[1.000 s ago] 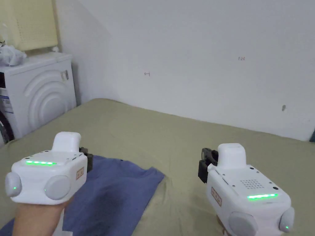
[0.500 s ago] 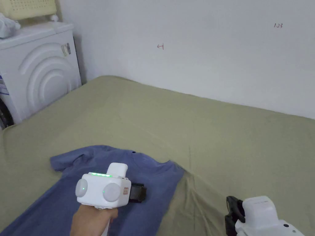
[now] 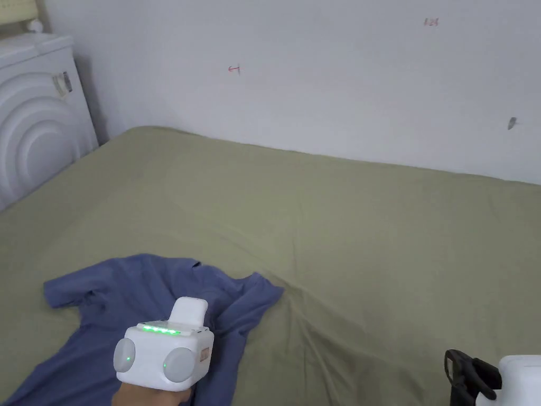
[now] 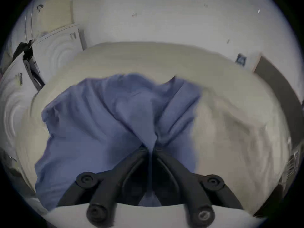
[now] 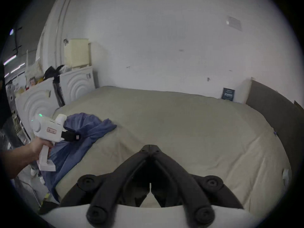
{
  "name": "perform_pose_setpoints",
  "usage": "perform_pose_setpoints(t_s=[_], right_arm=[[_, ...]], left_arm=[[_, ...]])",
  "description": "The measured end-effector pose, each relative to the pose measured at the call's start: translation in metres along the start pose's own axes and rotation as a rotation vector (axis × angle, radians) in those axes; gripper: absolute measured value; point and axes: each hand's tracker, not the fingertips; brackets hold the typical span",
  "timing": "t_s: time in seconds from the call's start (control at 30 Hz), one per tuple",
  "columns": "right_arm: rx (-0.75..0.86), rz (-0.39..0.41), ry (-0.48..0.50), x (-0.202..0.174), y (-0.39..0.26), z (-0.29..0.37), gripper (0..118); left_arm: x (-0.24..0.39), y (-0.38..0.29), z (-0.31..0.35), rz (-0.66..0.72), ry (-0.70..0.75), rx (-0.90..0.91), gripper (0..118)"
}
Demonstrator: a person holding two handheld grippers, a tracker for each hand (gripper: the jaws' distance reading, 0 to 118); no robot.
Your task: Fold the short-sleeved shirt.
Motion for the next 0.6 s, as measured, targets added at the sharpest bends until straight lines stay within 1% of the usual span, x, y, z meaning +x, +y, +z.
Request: perform_pose_setpoints(t_s=[0.03, 0.1, 0.2, 0.3, 0.37, 0.4, 0.47, 0.53, 0.6], right_arm=[[0.004, -0.002, -0.01, 0.009, 0.0, 0.007, 1], [0.017, 0.005, -0.056, 0.028, 0.0, 0.023, 1], [0.032, -0.037, -0.094, 0.059, 0.0, 0.05, 1], [0.049, -0.057, -0.147, 0.088, -0.003, 0.079, 1], [0.059, -0.092, -0.176, 0.109, -0.008, 0.1, 1], [0.061, -0.099, -0.183, 0.118, -0.011, 0.107, 1], [0.065, -0.104, -0.231, 0.137, -0.018, 0.123, 1], [0.059, -0.114, -0.254, 0.155, -0.026, 0.135, 1], [0.056, -0.134, -0.28, 0.173, -0.035, 0.145, 1]], left_arm=[[0.019, 0.01, 0.012, -0.015, -0.005, 0.044, 1], [0.058, 0.026, 0.033, -0.021, -0.091, 0.097, 1], [0.132, 0.046, 0.066, -0.084, -0.206, 0.198, 1], [0.206, 0.059, 0.099, -0.113, -0.358, 0.268, 1], [0.256, 0.062, 0.123, -0.133, -0.461, 0.316, 1], [0.277, 0.061, 0.13, -0.151, -0.503, 0.315, 1], [0.323, 0.055, 0.137, -0.198, -0.574, 0.31, 1], [0.362, 0.044, 0.129, -0.266, -0.577, 0.257, 1], [0.397, 0.023, 0.099, -0.312, -0.55, 0.158, 1]])
